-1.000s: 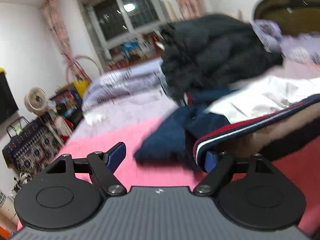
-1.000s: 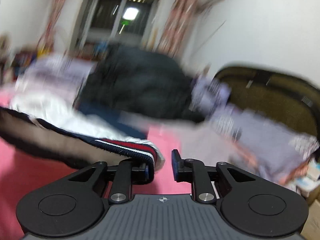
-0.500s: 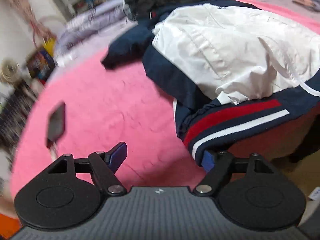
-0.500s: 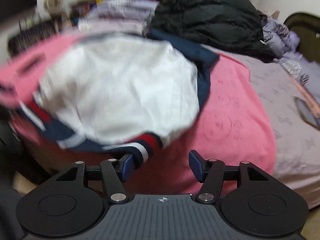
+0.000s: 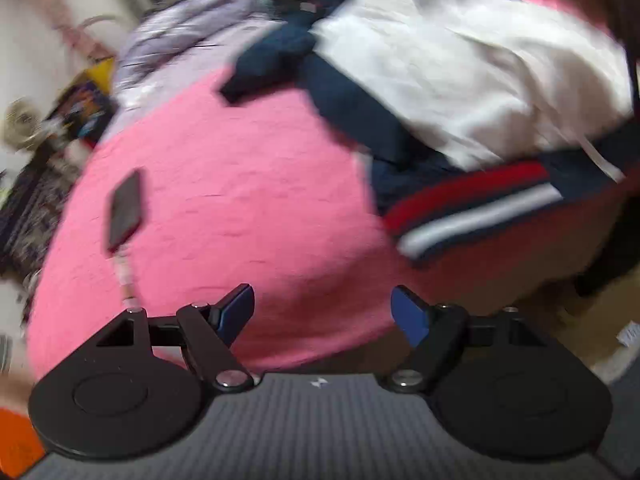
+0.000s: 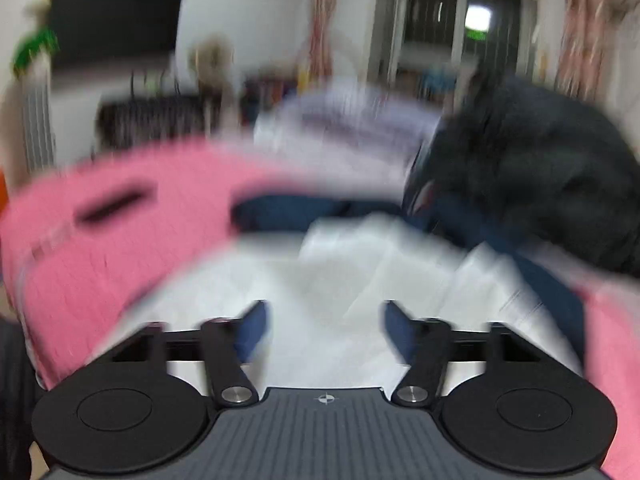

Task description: Fold clothes

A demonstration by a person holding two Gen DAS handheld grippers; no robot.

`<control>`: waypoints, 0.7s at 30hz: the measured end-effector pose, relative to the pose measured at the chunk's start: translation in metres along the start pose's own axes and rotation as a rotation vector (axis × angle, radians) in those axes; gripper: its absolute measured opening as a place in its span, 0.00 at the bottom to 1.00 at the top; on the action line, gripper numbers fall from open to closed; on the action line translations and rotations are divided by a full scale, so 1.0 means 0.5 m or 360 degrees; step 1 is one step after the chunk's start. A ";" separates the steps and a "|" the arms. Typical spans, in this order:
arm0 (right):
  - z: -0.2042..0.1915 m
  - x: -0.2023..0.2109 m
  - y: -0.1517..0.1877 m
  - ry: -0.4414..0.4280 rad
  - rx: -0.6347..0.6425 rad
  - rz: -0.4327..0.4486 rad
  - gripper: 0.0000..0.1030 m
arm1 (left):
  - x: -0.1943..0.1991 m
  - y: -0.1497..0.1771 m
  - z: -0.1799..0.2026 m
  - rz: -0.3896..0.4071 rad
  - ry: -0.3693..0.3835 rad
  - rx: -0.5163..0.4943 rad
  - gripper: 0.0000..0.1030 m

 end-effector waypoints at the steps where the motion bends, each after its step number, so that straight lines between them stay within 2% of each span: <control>1: -0.032 -0.028 0.030 -0.0096 -0.0036 -0.0130 0.36 | 0.010 -0.006 -0.025 0.0018 -0.0037 0.0037 0.77; 2: -0.069 -0.033 0.062 -0.0229 -0.0061 -0.0218 0.33 | 0.017 -0.016 -0.051 0.0039 -0.0073 0.0071 0.77; 3: -0.103 -0.014 0.085 -0.0283 -0.0006 -0.0185 0.33 | 0.021 -0.030 -0.075 0.0067 -0.0104 0.0104 0.76; 5: -0.154 0.029 0.111 -0.0268 0.0309 -0.0083 0.33 | 0.020 -0.087 -0.098 0.0171 -0.0119 0.0125 0.75; 6: -0.164 0.049 0.116 -0.0286 0.0376 -0.0071 0.33 | 0.016 -0.126 -0.091 0.0241 -0.0100 0.0101 0.74; 8: -0.142 0.077 0.109 -0.0426 0.0314 -0.0113 0.33 | 0.007 -0.202 -0.078 0.0379 -0.0061 0.0053 0.75; 10: -0.094 0.106 0.091 -0.0536 0.0155 -0.0147 0.40 | -0.008 -0.280 -0.061 0.0500 -0.0052 -0.0007 0.77; 11: -0.054 0.116 0.074 -0.0503 0.0084 -0.0121 0.42 | -0.023 -0.319 -0.047 0.0545 -0.0073 -0.0047 0.77; 12: -0.007 0.124 0.053 -0.0393 0.0055 -0.0074 0.52 | -0.037 -0.359 -0.034 0.0590 -0.0093 -0.0087 0.78; 13: 0.040 0.133 0.032 -0.0278 0.0030 -0.0026 0.67 | -0.052 -0.398 -0.020 0.0635 -0.0114 -0.0128 0.81; 14: 0.091 0.123 0.005 -0.0089 0.0037 0.0029 0.75 | -0.079 -0.436 -0.018 0.0646 -0.0125 -0.0131 0.87; 15: 0.137 0.105 -0.023 0.0117 0.0078 0.0088 0.80 | -0.110 -0.474 -0.020 0.0644 -0.0133 -0.0122 0.87; 17: 0.217 0.041 -0.071 0.0422 0.0178 0.0150 0.80 | -0.198 -0.553 -0.025 0.0602 -0.0151 -0.0117 0.87; 18: 0.251 -0.006 -0.098 0.0497 0.0193 0.0156 0.80 | -0.243 -0.592 -0.028 0.0578 -0.0160 -0.0117 0.87; 20: 0.307 -0.109 -0.150 0.0539 0.0166 0.0149 0.79 | -0.346 -0.654 -0.043 0.0503 -0.0211 -0.0138 0.87; 21: 0.326 -0.169 -0.174 0.0547 0.0144 0.0119 0.79 | -0.399 -0.677 -0.052 0.0458 -0.0241 -0.0148 0.83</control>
Point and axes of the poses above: each gripper's, at about its wrist camera, not at the fingertips, and x roughly against the way its jaws point, z to its right, y to its underside, the point moved 7 cm from there along -x, roughly the way its jaws point, and after that the axes turned 8 degrees about y, right-handed, at the moved point
